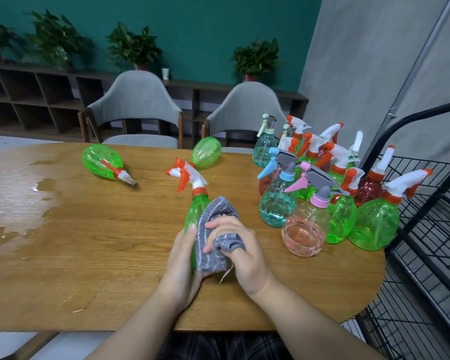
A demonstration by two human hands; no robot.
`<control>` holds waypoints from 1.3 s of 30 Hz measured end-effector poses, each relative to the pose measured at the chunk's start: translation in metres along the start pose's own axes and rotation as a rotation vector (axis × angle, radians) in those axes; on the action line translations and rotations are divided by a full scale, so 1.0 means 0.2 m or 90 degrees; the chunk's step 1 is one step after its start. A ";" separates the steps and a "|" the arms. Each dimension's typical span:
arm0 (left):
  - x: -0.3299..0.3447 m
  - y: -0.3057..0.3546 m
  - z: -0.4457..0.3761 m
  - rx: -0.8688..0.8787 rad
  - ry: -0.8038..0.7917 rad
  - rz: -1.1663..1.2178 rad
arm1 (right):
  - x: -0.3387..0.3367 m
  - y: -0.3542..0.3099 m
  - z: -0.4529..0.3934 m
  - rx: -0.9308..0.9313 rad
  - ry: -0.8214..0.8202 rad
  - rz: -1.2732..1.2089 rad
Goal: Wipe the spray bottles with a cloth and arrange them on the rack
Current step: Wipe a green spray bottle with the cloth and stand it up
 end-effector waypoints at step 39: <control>0.02 0.03 0.02 -0.138 -0.132 0.171 | 0.11 0.01 0.24 0.022 -0.205 0.316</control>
Point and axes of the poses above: each hand's wrist, its own z-axis away from the middle knuckle, its own x-axis out of the palm, y = z × x, the point moved 3 cm from there along -z, towards the middle knuckle, and after that the axes turned 4 degrees about -x, right-handed, at the moved point
